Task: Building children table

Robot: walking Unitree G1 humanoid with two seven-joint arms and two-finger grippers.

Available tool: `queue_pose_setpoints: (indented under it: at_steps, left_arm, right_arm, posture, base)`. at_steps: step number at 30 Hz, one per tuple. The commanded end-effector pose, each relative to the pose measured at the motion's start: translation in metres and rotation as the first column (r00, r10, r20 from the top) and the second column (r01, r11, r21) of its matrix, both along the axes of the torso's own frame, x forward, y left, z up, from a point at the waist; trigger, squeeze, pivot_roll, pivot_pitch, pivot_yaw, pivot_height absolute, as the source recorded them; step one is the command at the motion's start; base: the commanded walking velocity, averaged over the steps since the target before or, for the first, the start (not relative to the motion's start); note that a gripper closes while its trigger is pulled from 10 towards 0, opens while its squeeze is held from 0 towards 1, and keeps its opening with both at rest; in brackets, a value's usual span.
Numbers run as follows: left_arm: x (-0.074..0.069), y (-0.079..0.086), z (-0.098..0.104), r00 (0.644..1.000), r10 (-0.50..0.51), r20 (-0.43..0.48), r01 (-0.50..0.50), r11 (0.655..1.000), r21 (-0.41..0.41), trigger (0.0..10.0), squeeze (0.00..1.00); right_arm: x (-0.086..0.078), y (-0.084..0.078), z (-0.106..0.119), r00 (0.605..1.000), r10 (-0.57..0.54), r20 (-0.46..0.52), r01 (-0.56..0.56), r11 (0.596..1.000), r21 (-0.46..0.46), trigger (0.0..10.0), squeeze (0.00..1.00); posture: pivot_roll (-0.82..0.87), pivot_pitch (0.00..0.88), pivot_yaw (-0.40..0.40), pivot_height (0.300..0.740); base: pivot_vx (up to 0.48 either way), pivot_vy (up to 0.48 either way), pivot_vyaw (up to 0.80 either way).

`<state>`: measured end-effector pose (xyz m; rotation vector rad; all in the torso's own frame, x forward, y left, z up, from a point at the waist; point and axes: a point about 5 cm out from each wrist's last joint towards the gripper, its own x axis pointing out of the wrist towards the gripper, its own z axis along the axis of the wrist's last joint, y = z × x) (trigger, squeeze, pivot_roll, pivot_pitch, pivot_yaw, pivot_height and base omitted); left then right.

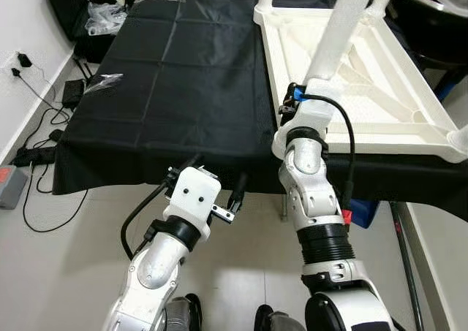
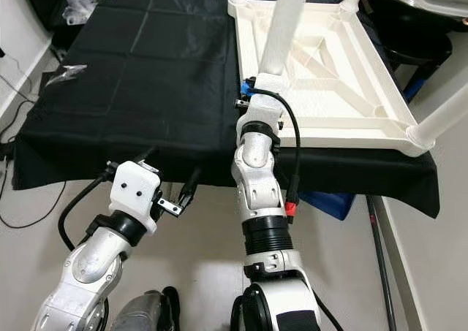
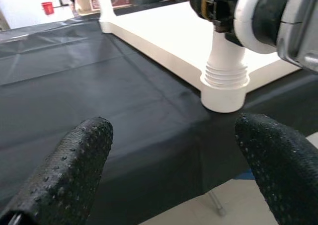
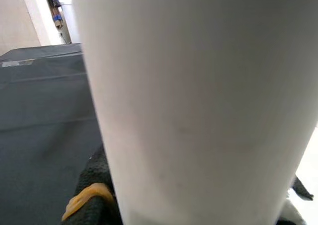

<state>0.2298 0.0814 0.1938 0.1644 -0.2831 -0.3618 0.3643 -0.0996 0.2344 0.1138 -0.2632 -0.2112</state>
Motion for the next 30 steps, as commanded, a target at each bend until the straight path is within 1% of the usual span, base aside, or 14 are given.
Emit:
queue_pose_setpoints:
  at_steps: [1, 4, 5, 7, 8, 9, 11, 19, 21, 22, 23, 24, 28, 30]
  left_arm:
    - [-0.004, 0.0, -0.002, 1.0, 0.005, -0.007, -0.005, 1.0, 0.009, 10.0, 0.0]
    - [-0.004, 0.002, -0.004, 1.0, 0.007, -0.014, -0.007, 1.0, 0.012, 10.0, 0.0]
    - [-0.004, 0.002, -0.004, 1.0, 0.007, -0.016, -0.007, 1.0, 0.012, 10.0, 0.0]
    - [-0.004, 0.002, -0.004, 1.0, 0.007, -0.016, -0.007, 1.0, 0.012, 10.0, 0.0]
    - [-0.004, 0.002, -0.005, 1.0, 0.008, -0.021, -0.008, 1.0, 0.01, 10.0, 0.0]
    - [-0.004, 0.001, -0.006, 1.0, 0.006, -0.022, -0.006, 1.0, 0.01, 10.0, 0.0]
    - [-0.004, 0.0, -0.006, 1.0, 0.004, -0.023, -0.004, 1.0, 0.009, 10.0, 0.0]
    - [-0.002, 0.001, -0.006, 1.0, 0.007, -0.02, -0.007, 1.0, 0.008, 10.0, 0.0]
    - [-0.002, 0.0, -0.005, 1.0, 0.006, -0.019, -0.006, 1.0, 0.005, 10.0, 0.0]
    - [-0.002, 0.0, -0.005, 1.0, 0.006, -0.019, -0.006, 1.0, 0.005, 10.0, 0.0]
    - [-0.002, 0.0, -0.005, 1.0, 0.005, -0.018, -0.005, 1.0, 0.004, 10.0, 0.0]
    - [-0.002, 0.0, -0.005, 1.0, 0.005, -0.018, -0.005, 1.0, 0.004, 10.0, 0.0]
    - [-0.003, -0.001, -0.003, 1.0, 0.002, -0.012, -0.002, 1.0, 0.002, 10.0, 0.0]
    - [-0.003, 0.0, -0.003, 1.0, 0.003, -0.011, -0.003, 1.0, 0.002, 10.0, 0.0]
  right_arm:
    - [-0.004, 0.04, -0.018, 0.986, 0.126, -0.112, -0.113, 0.987, 0.113, 10.0, 0.0]
    - [-0.007, 0.048, -0.013, 0.97, 0.228, -0.082, -0.222, 0.972, 0.084, 10.0, 0.0]
    - [-0.009, 0.049, -0.011, 0.967, 0.243, -0.077, -0.237, 0.968, 0.078, 10.0, 0.6]
    - [-0.009, 0.049, -0.011, 0.967, 0.243, -0.077, -0.237, 0.968, 0.078, 10.0, 0.6]
    - [-0.01, 0.049, -0.01, 0.966, 0.251, -0.07, -0.244, 0.966, 0.085, 10.0, 1.0]
    - [-0.012, 0.047, -0.006, 0.953, 0.301, -0.04, -0.298, 0.952, 0.064, 10.0, 0.0]
    - [-0.016, 0.044, -0.005, 0.866, 0.499, -0.018, -0.498, 0.866, 0.048, 10.0, 0.0]
    - [-0.016, 0.016, -0.016, 0.661, 0.746, -0.075, -0.748, 0.663, 0.006, 10.0, 0.0]
    - [-0.013, -0.003, -0.018, 0.496, 0.861, -0.112, -0.868, 0.497, -0.024, 10.0, 0.0]
    - [-0.013, -0.003, -0.018, 0.496, 0.861, -0.112, -0.868, 0.497, -0.024, 10.0, 0.0]
    - [-0.011, -0.008, -0.017, 0.429, 0.895, -0.12, -0.903, 0.428, -0.031, 10.0, 0.0]
    - [-0.011, -0.008, -0.017, 0.429, 0.895, -0.12, -0.903, 0.428, -0.031, 10.0, 0.0]
    - [-0.006, -0.006, -0.014, 0.274, 0.951, -0.14, -0.962, 0.27, -0.046, 10.0, 0.0]
    - [-0.003, -0.002, -0.012, 0.259, 0.954, -0.15, -0.966, 0.253, -0.057, 10.0, 0.0]
  posture:
    - [0.19, 0.235, -0.068, 0.74]
    - [0.19, 0.238, -0.068, 0.74]
    - [0.19, 0.238, -0.068, 0.74]
    - [0.19, 0.238, -0.068, 0.74]
    - [0.18, 0.238, -0.069, 0.74]
    - [0.18, 0.239, -0.072, 0.74]
    - [0.18, 0.238, -0.068, 0.74]
    - [0.17, 0.239, -0.068, 0.74]
    - [0.18, 0.237, -0.069, 0.74]
    - [0.18, 0.237, -0.069, 0.74]
    - [0.18, 0.237, -0.068, 0.74]
    - [0.18, 0.237, -0.068, 0.74]
    - [0.19, 0.237, -0.071, 0.74]
    - [0.2, 0.234, -0.07, 0.74]
  base:
    - [0.0, 0.0, 0.0]
    - [0.0, 0.0, 0.0]
    - [0.0, 0.0, 0.0]
    - [0.0, 0.0, 0.0]
    - [0.0, 0.0, 0.0]
    - [0.0, 0.0, 0.0]
    - [0.0, 0.0, 0.0]
    - [0.0, 0.0, 0.0]
    - [0.0, 0.0, 0.0]
    - [0.0, 0.0, 0.0]
    - [0.0, 0.0, 0.0]
    - [0.0, 0.0, 0.0]
    - [0.0, 0.0, 0.0]
    - [0.0, 0.0, 0.0]
